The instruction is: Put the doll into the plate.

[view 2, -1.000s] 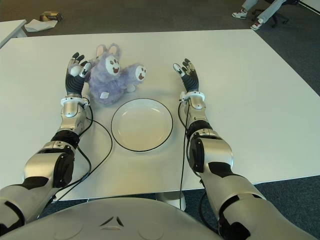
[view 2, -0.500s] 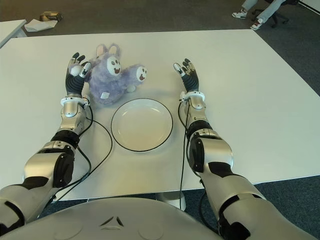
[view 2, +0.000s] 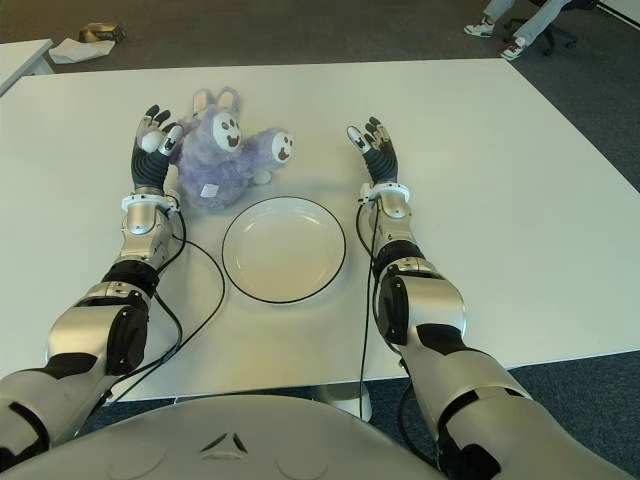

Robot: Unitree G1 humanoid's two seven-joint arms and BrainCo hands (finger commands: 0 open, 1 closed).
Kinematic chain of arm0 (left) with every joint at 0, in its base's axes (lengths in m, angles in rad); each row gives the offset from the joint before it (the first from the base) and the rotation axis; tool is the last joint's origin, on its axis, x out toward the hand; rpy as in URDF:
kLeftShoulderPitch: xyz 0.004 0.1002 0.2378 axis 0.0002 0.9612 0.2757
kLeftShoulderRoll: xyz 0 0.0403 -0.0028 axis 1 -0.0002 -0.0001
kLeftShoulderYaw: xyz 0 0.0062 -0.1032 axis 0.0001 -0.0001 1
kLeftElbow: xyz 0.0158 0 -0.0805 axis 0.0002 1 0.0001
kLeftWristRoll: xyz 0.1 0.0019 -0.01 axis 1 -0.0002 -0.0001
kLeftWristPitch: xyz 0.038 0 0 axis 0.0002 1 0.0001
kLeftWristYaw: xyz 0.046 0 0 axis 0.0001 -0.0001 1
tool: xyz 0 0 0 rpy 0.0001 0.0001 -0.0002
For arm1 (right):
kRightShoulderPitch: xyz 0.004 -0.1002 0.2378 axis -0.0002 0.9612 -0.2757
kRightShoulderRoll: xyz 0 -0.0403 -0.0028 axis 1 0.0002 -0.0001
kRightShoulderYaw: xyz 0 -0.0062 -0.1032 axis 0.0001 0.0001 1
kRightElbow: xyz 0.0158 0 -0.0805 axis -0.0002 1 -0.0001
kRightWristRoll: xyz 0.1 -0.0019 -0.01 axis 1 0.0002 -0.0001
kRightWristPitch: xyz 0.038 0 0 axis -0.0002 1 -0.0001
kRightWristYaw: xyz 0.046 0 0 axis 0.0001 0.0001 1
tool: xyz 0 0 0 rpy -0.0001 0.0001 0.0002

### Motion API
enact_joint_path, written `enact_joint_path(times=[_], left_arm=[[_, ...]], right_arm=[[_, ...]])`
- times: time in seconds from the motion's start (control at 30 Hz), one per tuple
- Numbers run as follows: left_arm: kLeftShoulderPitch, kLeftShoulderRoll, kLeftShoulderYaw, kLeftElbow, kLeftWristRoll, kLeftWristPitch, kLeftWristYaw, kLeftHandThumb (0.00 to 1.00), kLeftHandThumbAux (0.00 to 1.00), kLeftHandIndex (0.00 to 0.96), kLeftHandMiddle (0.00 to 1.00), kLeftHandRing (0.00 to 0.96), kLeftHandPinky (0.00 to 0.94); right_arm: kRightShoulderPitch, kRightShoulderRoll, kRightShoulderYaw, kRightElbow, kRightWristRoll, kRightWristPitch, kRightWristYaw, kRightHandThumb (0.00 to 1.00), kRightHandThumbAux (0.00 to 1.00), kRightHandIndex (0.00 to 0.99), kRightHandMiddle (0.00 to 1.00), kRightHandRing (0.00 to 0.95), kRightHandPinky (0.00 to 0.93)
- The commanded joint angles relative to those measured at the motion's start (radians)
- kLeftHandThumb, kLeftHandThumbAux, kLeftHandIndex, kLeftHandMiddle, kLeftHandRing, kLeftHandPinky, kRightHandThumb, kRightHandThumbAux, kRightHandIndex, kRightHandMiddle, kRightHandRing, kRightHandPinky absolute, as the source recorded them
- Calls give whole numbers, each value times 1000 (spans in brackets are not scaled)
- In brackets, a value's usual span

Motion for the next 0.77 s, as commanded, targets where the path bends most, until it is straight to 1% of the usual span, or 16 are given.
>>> enact_joint_path(times=[0.03,0.37,0.63,0.77], left_arm=[[94,-21,-5,56,14,1,0,0,493,0,127,137,140],[91,-23,-6,60,16,6,11,0,494,0,128,143,162],[89,-22,-7,62,18,4,9,0,495,0,128,144,151],[88,-22,-7,63,17,4,7,0,496,0,123,133,118]], right_arm=[[80,21,2,50,-3,49,-6,74,538,22,39,31,55],[78,21,0,51,0,56,-9,65,541,25,42,33,46],[78,21,3,51,-4,52,-20,63,545,20,36,28,50],[78,20,6,51,-8,49,-26,55,546,17,33,24,41]])
